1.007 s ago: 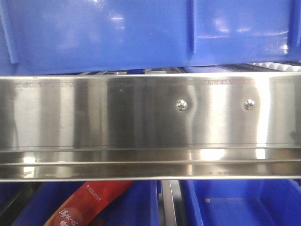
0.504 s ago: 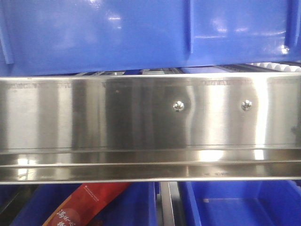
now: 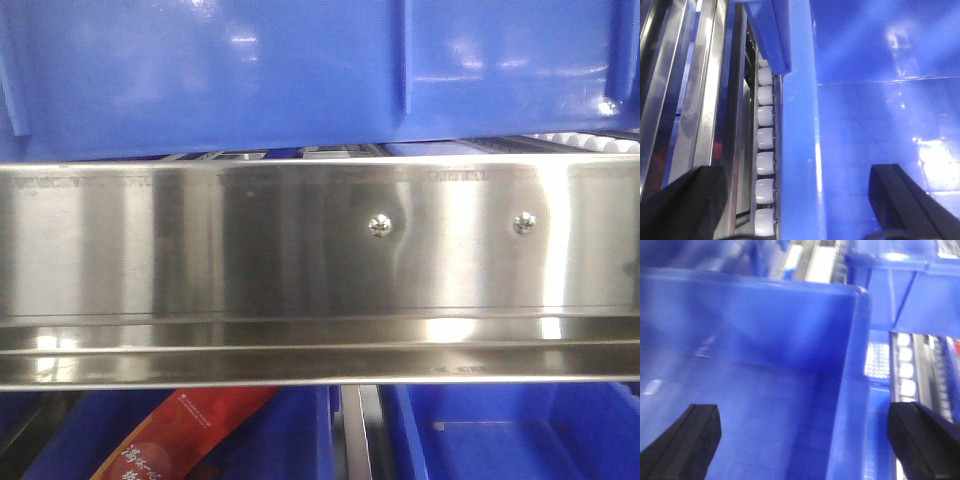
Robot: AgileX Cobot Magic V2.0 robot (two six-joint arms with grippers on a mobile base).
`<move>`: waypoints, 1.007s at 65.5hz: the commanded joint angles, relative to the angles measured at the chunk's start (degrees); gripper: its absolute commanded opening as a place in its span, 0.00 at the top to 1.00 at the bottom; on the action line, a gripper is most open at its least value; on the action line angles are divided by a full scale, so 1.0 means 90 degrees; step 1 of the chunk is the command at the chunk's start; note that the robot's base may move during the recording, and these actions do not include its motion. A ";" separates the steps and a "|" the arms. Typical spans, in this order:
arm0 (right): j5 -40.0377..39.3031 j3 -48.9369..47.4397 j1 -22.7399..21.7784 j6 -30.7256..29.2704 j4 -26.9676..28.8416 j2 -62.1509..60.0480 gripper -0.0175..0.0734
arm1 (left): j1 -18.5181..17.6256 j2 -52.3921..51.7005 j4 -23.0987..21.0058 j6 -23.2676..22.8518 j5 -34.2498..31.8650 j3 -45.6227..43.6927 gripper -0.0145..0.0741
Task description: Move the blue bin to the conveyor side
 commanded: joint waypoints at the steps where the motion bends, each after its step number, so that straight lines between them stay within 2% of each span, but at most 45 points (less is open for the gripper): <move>1: -0.0087 -0.0041 0.0003 0.0083 -0.0190 -0.0033 0.19 | 0.0014 -0.0016 0.0037 0.0002 -0.0047 -0.0045 0.30; 19: -0.0087 0.0630 0.0003 0.0112 -0.0214 -0.0136 0.19 | 0.0014 -0.0016 0.0095 0.0002 -0.0047 -0.0045 0.30; 66: -0.0087 0.1009 0.0003 0.0112 -0.0600 -0.0228 0.19 | 0.0014 0.0077 0.0120 0.0002 -0.0047 -0.0045 0.30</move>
